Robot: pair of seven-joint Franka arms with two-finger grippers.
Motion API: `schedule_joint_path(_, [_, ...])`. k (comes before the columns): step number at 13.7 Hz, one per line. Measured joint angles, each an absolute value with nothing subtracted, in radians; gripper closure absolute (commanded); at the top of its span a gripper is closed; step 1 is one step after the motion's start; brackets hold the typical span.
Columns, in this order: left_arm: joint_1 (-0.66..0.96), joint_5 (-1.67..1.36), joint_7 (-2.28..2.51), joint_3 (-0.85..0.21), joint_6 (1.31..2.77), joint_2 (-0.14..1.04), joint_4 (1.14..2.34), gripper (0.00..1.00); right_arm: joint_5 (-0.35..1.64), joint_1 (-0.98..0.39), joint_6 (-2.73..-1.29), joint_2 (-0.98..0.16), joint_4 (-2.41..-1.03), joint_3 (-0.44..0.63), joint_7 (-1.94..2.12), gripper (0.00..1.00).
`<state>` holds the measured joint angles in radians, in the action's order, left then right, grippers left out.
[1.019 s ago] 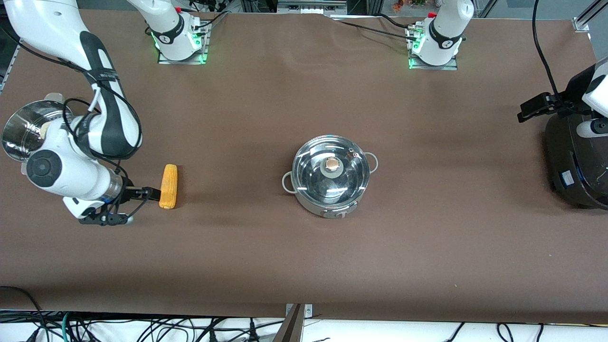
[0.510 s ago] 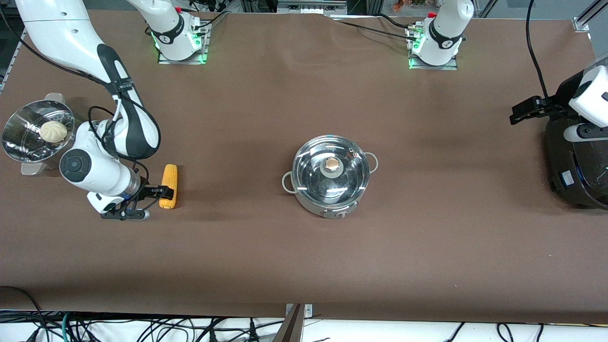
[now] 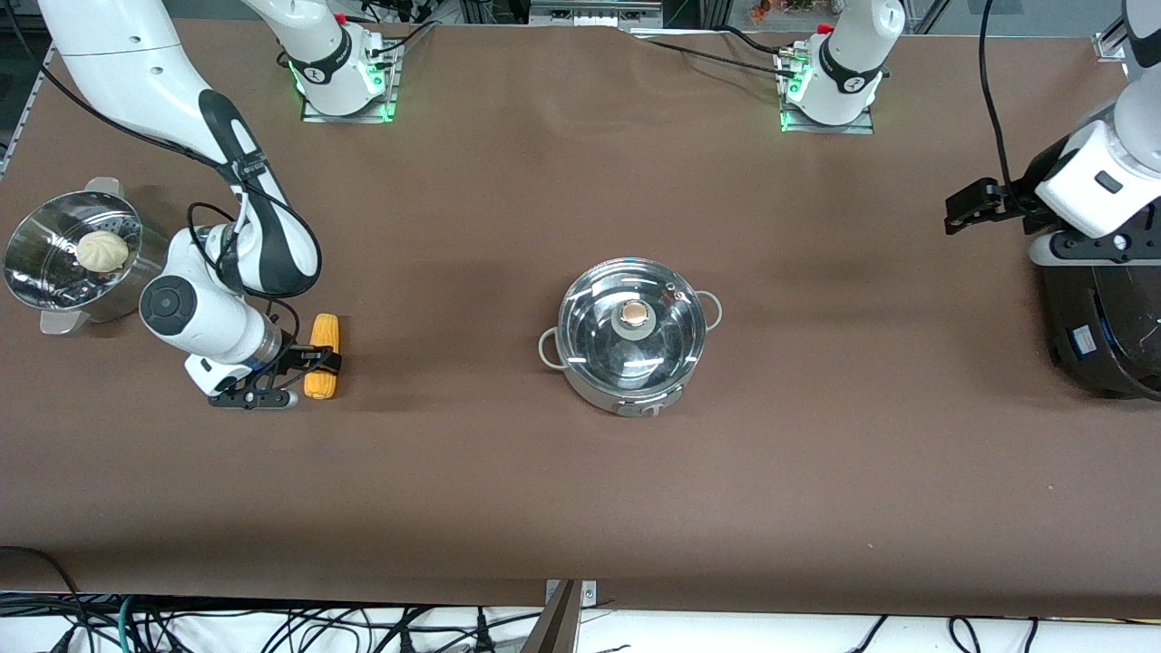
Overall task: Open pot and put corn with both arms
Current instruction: 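Grasp the corn with the right gripper while the left gripper reaches the lid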
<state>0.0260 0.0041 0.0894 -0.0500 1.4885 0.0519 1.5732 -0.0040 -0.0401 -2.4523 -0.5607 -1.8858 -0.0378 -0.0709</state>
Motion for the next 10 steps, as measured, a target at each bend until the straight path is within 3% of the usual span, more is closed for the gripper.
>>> schedule_joint_path(4, [0.029,-0.073,0.108,-0.05,1.488,0.114,1.578,0.01,-0.004,-0.041,-2.474,-0.561,-1.907,-0.043,-0.071,0.0])
schedule_joint_path(5, [0.031,-0.117,0.136,-0.051,1.49,0.142,1.578,0.01,-0.004,-0.041,-2.475,-0.561,-1.908,-0.046,-0.071,0.13])
schedule_joint_path(6, [0.035,-0.139,0.167,-0.053,1.496,0.168,1.578,0.01,-0.004,-0.041,-2.476,-0.561,-1.909,-0.048,-0.071,0.41])
schedule_joint_path(7, [0.046,-0.148,0.196,-0.06,1.511,0.188,1.578,0.01,-0.004,-0.041,-2.478,-0.561,-1.909,-0.05,-0.071,0.63])
schedule_joint_path(10, [0.123,-0.153,0.305,-0.086,1.596,0.235,1.577,0.02,-0.004,-0.042,-2.479,-0.561,-1.91,-0.053,-0.07,0.93])
